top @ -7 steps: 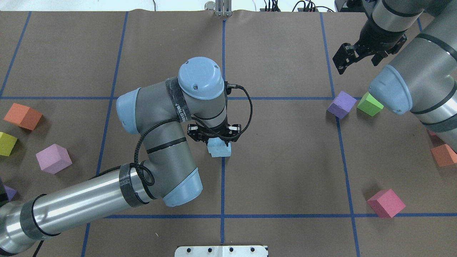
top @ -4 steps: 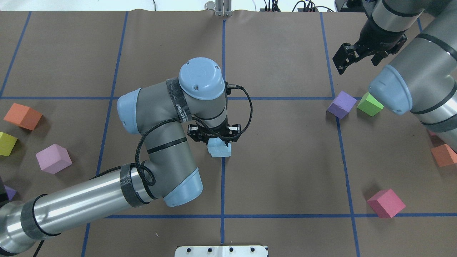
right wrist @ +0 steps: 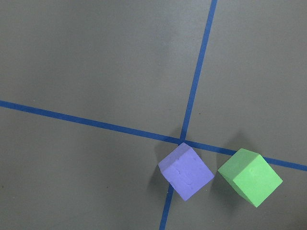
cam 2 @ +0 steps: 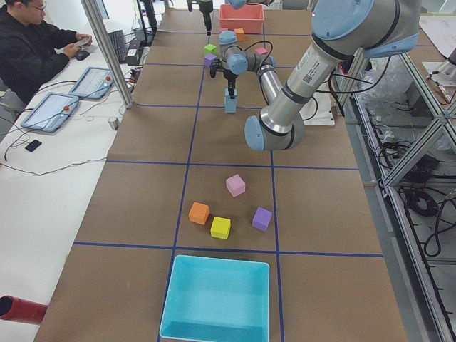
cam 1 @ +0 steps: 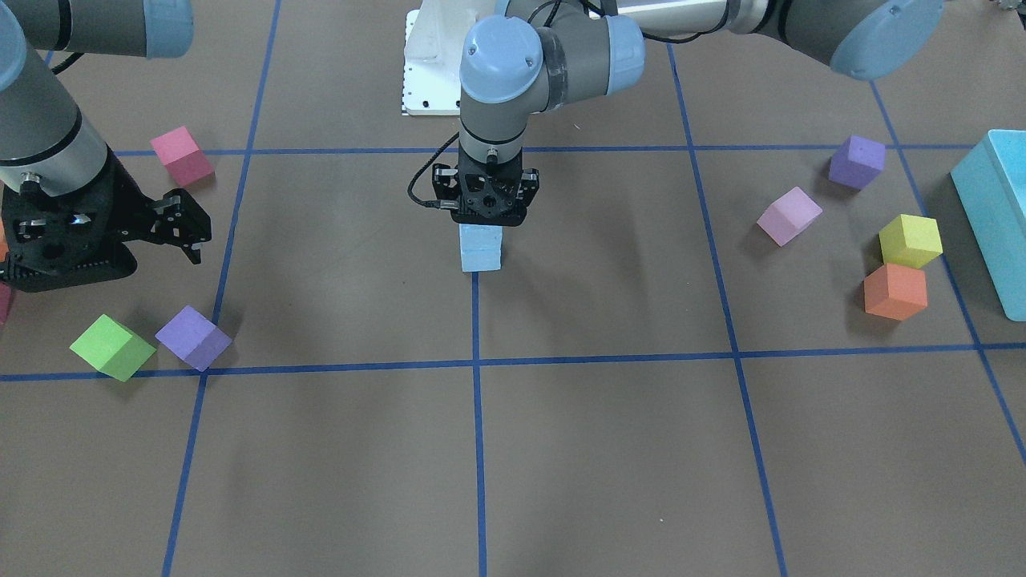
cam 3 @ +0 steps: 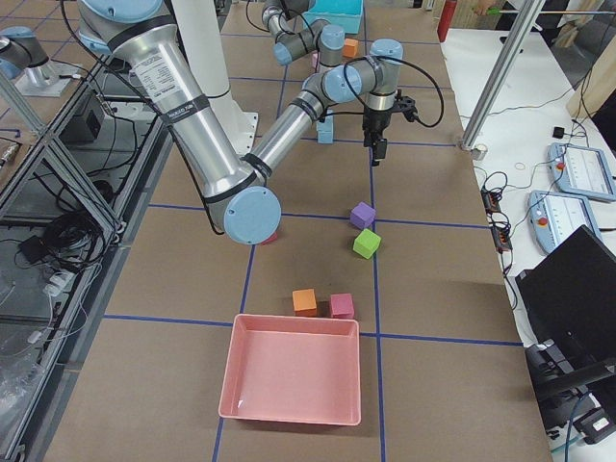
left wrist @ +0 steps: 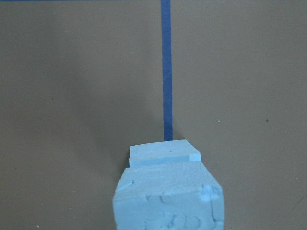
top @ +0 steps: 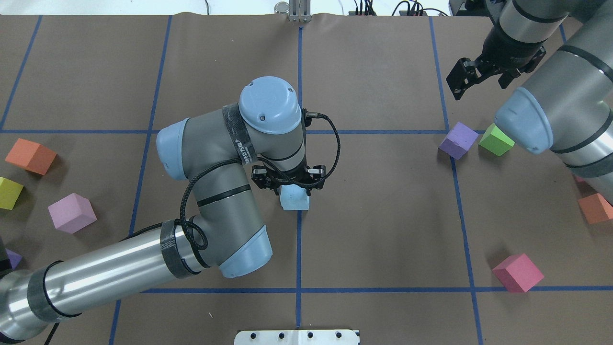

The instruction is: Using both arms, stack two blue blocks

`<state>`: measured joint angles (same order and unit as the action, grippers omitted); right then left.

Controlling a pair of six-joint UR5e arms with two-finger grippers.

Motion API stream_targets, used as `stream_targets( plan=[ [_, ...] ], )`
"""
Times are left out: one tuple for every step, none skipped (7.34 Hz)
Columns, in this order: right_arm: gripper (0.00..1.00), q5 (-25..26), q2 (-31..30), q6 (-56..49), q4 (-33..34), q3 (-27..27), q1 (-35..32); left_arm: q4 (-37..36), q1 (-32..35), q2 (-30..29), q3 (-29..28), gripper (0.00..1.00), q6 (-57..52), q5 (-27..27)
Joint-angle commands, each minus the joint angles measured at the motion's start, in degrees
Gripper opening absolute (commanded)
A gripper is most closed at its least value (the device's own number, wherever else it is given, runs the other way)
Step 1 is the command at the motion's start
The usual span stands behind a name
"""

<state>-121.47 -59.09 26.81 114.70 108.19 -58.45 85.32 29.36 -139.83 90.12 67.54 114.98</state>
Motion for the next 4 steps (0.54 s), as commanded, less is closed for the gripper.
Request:
stream_targets(
  plan=[
    [1.0, 0.0, -0.06, 0.0, 0.0, 0.0, 0.0, 0.02, 0.0, 0.0, 0.14, 0.91, -0.04, -0.1],
    [1.0, 0.0, 0.03, 0.0, 0.0, -0.08, 0.0, 0.02, 0.0, 0.0, 0.14, 0.91, -0.04, -0.1],
    [1.0, 0.0, 0.03, 0.0, 0.0, 0.0, 0.0, -0.24, 0.0, 0.09, 0.84, 0.96, 0.05, -0.1],
    [1.0, 0.0, 0.03, 0.0, 0.0, 0.0, 0.0, -0.76, 0.17, 0.87, 3.46, 0.98, 0.4, -0.1]
  ],
)
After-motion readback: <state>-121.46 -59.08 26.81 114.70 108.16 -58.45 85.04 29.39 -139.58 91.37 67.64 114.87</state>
